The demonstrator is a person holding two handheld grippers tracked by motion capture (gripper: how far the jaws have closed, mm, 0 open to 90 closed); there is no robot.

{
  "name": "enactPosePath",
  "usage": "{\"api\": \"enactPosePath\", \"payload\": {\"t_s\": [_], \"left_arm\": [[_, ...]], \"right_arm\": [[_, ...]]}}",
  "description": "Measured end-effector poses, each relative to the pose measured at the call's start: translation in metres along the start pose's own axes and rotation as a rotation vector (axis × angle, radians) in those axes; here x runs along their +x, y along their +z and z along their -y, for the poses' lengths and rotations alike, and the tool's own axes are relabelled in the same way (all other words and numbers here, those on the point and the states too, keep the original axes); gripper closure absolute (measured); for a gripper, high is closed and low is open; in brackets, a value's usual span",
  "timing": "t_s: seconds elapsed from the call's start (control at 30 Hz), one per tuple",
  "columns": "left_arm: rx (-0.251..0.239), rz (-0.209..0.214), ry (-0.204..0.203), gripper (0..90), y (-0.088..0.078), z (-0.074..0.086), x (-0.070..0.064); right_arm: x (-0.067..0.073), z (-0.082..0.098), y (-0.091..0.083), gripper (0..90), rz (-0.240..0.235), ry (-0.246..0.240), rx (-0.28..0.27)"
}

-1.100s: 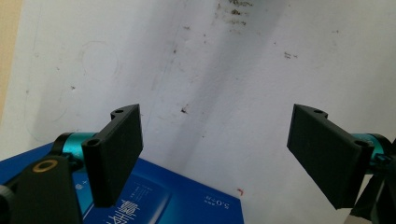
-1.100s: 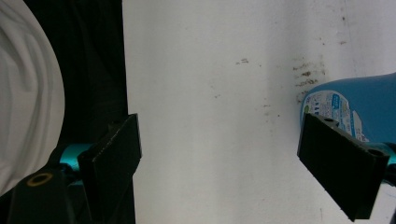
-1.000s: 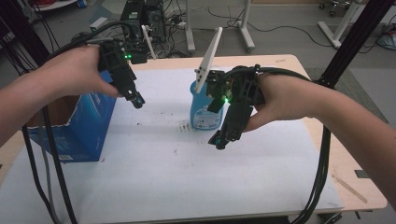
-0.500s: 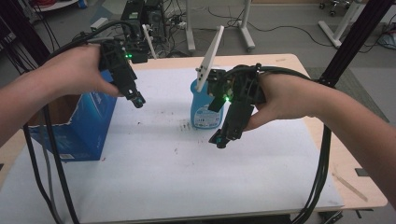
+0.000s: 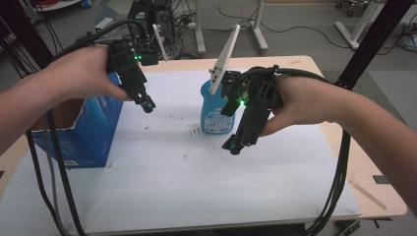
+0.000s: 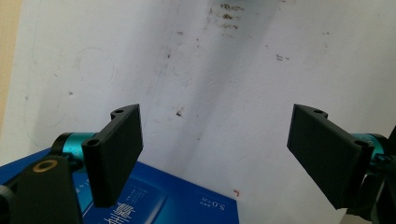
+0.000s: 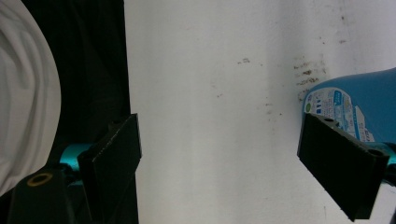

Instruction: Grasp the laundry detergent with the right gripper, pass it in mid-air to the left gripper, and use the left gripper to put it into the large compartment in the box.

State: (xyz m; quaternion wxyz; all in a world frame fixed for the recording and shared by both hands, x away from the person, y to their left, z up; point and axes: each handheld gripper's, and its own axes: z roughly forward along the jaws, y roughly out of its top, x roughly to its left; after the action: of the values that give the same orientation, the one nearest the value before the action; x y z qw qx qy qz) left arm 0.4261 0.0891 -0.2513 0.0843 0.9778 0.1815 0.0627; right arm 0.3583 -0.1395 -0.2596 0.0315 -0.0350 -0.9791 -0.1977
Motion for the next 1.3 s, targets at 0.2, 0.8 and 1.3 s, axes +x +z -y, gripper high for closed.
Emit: {"api": "enactPosePath", "payload": {"t_s": [0.2, 0.8, 1.3], "left_arm": [[0.005, 0.002, -0.004, 18.4, 0.0, 0.001, 0.003], [-0.008, 0.005, -0.016, 18.3, -0.004, 0.005, 0.007], [-0.01, 0.009, -0.019, 18.4, -0.009, 0.007, 0.008]], "right_arm": [[0.0, 0.003, -0.003, 13.2, 0.001, -0.007, -0.016], [-0.034, 0.053, -0.044, 13.2, 0.063, 0.04, -0.238], [-0.085, 0.091, -0.038, 13.2, 0.085, 0.14, -0.33]]}}
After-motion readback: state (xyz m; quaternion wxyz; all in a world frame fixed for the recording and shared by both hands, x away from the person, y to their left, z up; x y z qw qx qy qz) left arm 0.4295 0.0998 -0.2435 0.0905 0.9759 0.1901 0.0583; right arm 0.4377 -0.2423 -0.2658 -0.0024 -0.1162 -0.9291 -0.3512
